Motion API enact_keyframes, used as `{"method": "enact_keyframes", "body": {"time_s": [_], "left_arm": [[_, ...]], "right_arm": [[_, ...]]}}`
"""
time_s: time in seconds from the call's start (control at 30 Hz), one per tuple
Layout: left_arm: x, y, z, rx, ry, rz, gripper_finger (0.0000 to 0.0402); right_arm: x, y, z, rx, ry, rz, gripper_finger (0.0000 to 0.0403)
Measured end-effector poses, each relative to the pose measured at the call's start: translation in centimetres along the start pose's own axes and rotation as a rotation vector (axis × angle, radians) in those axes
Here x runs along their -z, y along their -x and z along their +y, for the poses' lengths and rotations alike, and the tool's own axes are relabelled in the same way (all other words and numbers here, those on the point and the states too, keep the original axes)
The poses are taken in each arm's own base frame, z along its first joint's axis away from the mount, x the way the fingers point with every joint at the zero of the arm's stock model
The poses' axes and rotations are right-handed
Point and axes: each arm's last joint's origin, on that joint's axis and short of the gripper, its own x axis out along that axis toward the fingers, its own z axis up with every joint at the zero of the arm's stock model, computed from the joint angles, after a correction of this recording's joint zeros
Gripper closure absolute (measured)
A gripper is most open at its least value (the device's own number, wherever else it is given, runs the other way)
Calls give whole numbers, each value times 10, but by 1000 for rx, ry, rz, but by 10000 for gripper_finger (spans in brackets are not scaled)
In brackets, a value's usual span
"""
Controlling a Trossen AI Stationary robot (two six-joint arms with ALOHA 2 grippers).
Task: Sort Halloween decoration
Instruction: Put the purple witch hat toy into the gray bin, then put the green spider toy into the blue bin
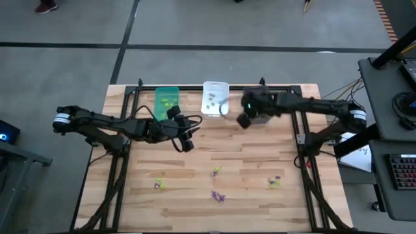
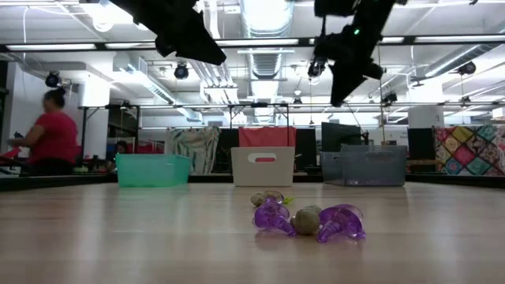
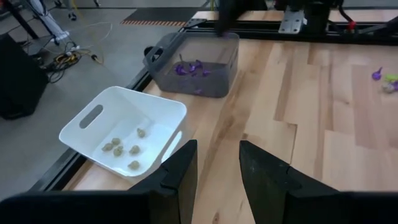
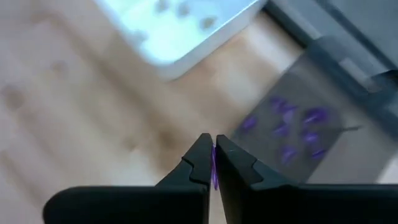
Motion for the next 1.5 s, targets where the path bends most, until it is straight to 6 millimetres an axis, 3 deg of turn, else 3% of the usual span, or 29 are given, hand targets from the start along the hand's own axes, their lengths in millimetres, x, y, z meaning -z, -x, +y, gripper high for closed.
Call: {"method": "enact_keyframes", "body": {"time_s": [0.17,0.37,0.53,0.67,0.87,1.2,1.33,1.5], "left_arm": [[1,1,-2,7,-8,6,299],[5,2,-2,5,-13,45,299],[6,2,-2,3,-3,55,299],[7,2,-2,2,-3,61,299],[11,2,-1,-4,2,101,299],[20,5,-4,-8,51,174,299],[23,9,-10,39,51,209,299],[32,15,-18,169,94,319,299]], "right_arm": [[-24,-25,-44,106,-44,47,394],[-24,-73,-93,213,-110,227,394],[-19,-110,-109,238,-119,346,394],[-15,-124,-109,240,-95,393,394],[-16,-121,-108,209,-118,386,383],[-21,-104,-108,157,-134,335,309],[-26,-85,-106,146,-136,269,294],[-28,-45,-97,109,-121,145,292]]}}
